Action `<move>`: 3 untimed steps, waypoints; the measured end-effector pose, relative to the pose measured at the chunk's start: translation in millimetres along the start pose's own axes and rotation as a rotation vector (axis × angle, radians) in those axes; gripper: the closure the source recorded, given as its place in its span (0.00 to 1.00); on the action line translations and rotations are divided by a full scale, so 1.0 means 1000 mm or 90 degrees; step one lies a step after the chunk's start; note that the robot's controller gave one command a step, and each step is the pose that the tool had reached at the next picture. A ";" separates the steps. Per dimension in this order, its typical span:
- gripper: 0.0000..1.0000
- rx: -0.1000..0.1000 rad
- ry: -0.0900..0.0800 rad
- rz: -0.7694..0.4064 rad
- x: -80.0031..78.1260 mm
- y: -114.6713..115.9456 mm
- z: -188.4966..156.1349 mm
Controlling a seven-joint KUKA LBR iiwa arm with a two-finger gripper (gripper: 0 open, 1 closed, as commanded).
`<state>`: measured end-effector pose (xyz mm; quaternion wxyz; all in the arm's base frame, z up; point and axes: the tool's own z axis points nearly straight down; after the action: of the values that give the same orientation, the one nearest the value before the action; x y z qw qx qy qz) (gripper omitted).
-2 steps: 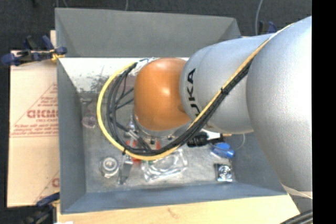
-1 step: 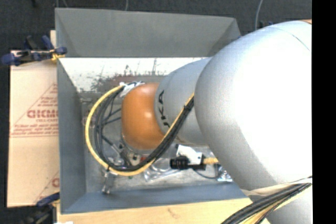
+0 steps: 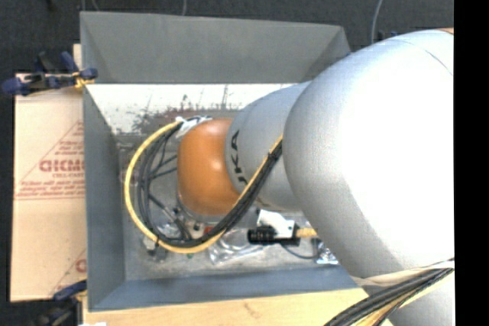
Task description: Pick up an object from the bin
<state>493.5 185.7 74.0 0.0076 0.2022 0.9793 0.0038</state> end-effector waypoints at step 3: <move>0.00 0.006 0.008 -0.047 -0.033 -0.019 -0.058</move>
Offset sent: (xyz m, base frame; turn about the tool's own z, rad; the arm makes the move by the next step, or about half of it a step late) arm -0.0040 -0.0185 0.1273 -0.0228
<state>515.3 154.8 131.8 0.0010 0.1662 0.9861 0.0005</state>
